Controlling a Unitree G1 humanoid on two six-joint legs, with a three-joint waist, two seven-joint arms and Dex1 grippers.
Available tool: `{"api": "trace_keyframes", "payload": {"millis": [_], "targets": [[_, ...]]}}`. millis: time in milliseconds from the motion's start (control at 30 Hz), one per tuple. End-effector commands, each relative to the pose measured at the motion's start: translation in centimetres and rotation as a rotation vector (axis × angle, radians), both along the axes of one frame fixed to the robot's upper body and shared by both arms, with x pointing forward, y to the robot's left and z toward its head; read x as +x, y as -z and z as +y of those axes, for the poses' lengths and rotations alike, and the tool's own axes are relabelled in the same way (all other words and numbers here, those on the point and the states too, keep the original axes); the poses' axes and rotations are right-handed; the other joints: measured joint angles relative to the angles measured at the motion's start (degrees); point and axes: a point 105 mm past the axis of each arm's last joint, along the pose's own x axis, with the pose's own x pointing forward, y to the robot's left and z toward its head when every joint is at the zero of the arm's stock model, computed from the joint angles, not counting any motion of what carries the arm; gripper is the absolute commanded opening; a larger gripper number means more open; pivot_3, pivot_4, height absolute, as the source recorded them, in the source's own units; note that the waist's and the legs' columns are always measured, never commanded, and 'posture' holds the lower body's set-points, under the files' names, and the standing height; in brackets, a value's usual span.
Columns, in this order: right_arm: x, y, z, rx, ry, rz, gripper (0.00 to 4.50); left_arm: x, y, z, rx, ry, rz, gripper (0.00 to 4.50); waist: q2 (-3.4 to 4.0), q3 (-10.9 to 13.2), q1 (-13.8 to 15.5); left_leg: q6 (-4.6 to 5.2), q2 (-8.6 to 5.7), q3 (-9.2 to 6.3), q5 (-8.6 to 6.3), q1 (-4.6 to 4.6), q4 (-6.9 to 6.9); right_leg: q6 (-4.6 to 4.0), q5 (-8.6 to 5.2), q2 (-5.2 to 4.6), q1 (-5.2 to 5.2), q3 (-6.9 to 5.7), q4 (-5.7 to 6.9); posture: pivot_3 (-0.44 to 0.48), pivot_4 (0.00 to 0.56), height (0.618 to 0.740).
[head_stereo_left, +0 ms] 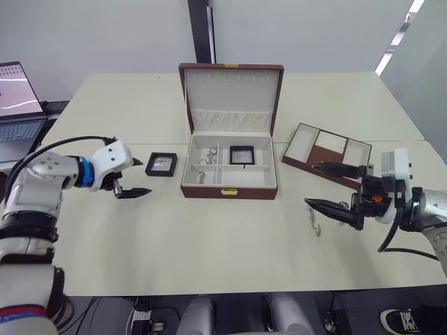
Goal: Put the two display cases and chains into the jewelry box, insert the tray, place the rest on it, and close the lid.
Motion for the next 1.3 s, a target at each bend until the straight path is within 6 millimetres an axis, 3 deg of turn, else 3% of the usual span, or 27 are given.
{"api": "trace_keyframes", "payload": {"millis": [33, 533, 633, 1067, 1300], "targets": [[-0.5, -0.8, 0.5, 0.014, 0.001, -0.036, 4.5, 0.6, -0.4, -0.6, 0.034, 0.044, 0.004, 4.48, -0.03, 0.0, 0.0, 0.0, 0.0, 0.0, 0.0, -0.04, 0.01, 0.0, 0.0, 0.0, -0.03, 0.0, 0.01, 0.0, 0.15, 0.74], [-1.1, -0.4, 0.9, 0.032, 0.042, -0.036, 4.5, 1.7, 0.9, -0.6, 0.072, -0.004, 0.1, 4.48, -0.04, 0.0, -0.4, 0.01, 0.01, -0.05, 0.0, -0.07, 0.03, 0.0, 0.0, 0.04, -0.1, -0.01, 0.06, 0.0, 0.15, 0.74], [-1.1, -0.3, 1.0, 0.035, 0.042, -0.033, 4.5, 1.8, 1.2, -0.6, 0.067, -0.012, 0.103, 3.88, -0.04, 0.0, -0.3, 0.01, 0.02, -0.06, 0.0, -0.07, 0.03, 0.0, 0.0, 0.04, -0.1, -0.02, 0.07, 0.0, 0.15, 0.74], [-1.1, -0.3, 0.9, 0.034, 0.042, -0.026, 4.5, 2.0, 1.5, -1.0, 0.048, -0.022, 0.1, 0.03, -0.04, 0.0, -0.3, 0.01, 0.01, -0.06, 0.0, -0.07, 0.04, 0.0, 0.0, 0.04, -0.1, -0.01, 0.07, 0.0, 0.15, 0.74], [-1.7, 0.0, 1.1, 0.019, 0.001, -0.011, 4.5, 1.7, 1.5, -0.8, 0.041, -0.018, 0.108, 0.03, -0.04, 0.0, -0.3, 0.01, 0.01, -0.06, 0.01, -0.07, 0.05, 0.0, 0.0, 0.04, -0.09, -0.01, 0.09, 0.0, 0.15, 0.74]]}}
